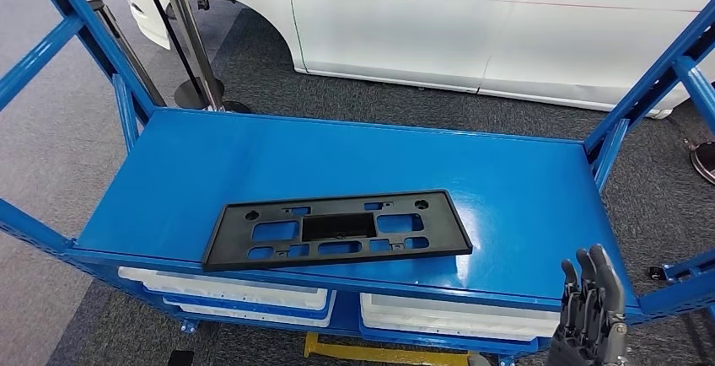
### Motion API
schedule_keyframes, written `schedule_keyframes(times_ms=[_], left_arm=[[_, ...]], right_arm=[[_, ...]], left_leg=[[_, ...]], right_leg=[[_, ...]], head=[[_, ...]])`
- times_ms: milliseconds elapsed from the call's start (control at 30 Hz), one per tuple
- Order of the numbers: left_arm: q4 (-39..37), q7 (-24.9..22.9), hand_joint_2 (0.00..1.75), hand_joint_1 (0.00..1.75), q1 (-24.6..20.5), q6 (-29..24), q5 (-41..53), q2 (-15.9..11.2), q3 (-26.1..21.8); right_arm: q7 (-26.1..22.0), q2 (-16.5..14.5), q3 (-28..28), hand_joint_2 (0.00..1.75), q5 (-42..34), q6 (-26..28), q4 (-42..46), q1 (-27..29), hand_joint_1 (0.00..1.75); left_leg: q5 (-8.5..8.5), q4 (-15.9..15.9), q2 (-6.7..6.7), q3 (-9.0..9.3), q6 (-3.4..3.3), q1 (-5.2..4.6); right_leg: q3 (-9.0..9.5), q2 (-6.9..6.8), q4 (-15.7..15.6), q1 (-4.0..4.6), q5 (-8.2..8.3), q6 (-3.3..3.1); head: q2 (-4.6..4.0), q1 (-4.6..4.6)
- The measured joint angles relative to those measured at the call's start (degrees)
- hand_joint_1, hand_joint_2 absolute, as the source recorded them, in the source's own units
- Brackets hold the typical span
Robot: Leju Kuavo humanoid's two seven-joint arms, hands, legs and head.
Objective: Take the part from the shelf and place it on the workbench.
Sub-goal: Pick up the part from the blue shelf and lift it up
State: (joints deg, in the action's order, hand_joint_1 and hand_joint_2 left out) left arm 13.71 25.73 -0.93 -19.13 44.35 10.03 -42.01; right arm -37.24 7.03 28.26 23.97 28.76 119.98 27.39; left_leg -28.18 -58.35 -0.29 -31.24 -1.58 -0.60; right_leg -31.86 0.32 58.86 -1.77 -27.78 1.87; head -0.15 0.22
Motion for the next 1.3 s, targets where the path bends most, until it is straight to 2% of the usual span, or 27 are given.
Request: schedule_keyframes(times_ms=[333, 567, 600, 700, 733, 933, 1033, 1133, 1300], left_arm=[[-0.1, 0.6, 0.00, 0.00, 0.0, 1.2, 2.9, 0.0, 0.0], [-0.1, 0.5, 0.00, 0.00, 0.0, 1.8, 4.6, -0.1, 0.0], [-0.1, 0.3, 0.00, 0.00, 0.0, 1.8, 4.9, -0.1, 0.0], [-0.1, 0.0, 0.00, 0.00, 0.0, 1.8, 5.5, -0.1, 0.0], [-0.1, -0.1, 0.00, 0.00, 0.0, 1.8, 5.8, -0.1, 0.0], [-0.1, -0.3, 0.00, 0.00, 0.0, 1.9, 7.1, -0.1, 0.0], [-0.1, -0.3, 0.00, 0.00, -0.1, 2.0, 8.0, -0.2, 0.0], [-0.1, -0.3, 0.00, 0.00, -0.1, 2.1, 8.7, -0.3, 0.0], [-0.2, -0.3, 0.00, 0.00, -0.1, 2.1, 9.0, -0.4, 0.0]], right_arm=[[10.2, -0.1, -0.7, 1.75, 11.4, 5.9, -8.1, -2.6, 0.00], [14.9, -1.4, -2.5, 1.75, 12.1, 4.0, -16.0, -5.8, 0.00], [15.4, -1.6, -2.8, 1.31, 12.3, 3.5, -17.0, -6.3, 0.00], [16.7, -2.6, -3.3, 1.31, 14.0, 3.1, -20.1, -7.5, 0.00], [17.0, -2.9, -3.4, 1.75, 15.0, 3.2, -21.0, -7.9, 0.00], [17.9, -4.4, -3.5, 1.75, 22.3, 6.1, -25.0, -10.0, 0.00], [19.1, -5.6, -3.6, 1.75, 30.0, 9.5, -27.0, -11.3, 0.00], [19.3, -7.7, -4.1, 1.75, 37.8, 10.7, -28.1, -12.2, 0.00], [19.3, -9.6, -5.2, 1.75, 39.7, 10.9, -29.3, -12.9, 0.00]], left_leg=[[0.00, 0.0, 0.01, 0.01, 0.00, 0.00], [0.02, 0.0, 0.01, 0.00, -0.02, 0.00], [0.02, 0.0, 0.01, 0.00, -0.02, 0.00], [0.02, 0.0, 0.01, -0.01, -0.02, 0.00], [0.02, 0.0, 0.01, -0.01, -0.02, 0.00], [0.02, 0.0, 0.01, -0.02, -0.02, 0.00], [0.02, 0.0, 0.01, -0.01, -0.02, 0.00], [0.03, 0.0, 0.01, 0.03, -0.03, 0.00], [0.06, 0.0, 0.01, 0.10, -0.06, 0.00]], right_leg=[[0.00, 0.01, 0.0, 0.00, 0.01, 0.01], [0.00, 0.01, 0.0, 0.00, 0.02, 0.02], [0.00, 0.01, 0.0, 0.00, 0.02, 0.02], [0.00, 0.01, 0.0, 0.00, 0.02, 0.02], [-0.01, 0.01, 0.0, 0.00, 0.02, 0.02], [-0.01, 0.01, 0.0, 0.00, 0.02, 0.02], [-0.01, 0.01, 0.0, 0.00, 0.02, 0.02], [-0.01, 0.01, 0.0, 0.01, 0.02, 0.02], [-0.01, 0.01, 0.0, 0.00, 0.03, 0.02]], head=[[0.00, 0.00], [0.00, -0.01], [0.00, -0.01], [0.00, -0.01], [0.00, -0.01], [0.00, 0.00], [0.00, 0.00], [0.00, -0.01], [0.00, -0.01]])
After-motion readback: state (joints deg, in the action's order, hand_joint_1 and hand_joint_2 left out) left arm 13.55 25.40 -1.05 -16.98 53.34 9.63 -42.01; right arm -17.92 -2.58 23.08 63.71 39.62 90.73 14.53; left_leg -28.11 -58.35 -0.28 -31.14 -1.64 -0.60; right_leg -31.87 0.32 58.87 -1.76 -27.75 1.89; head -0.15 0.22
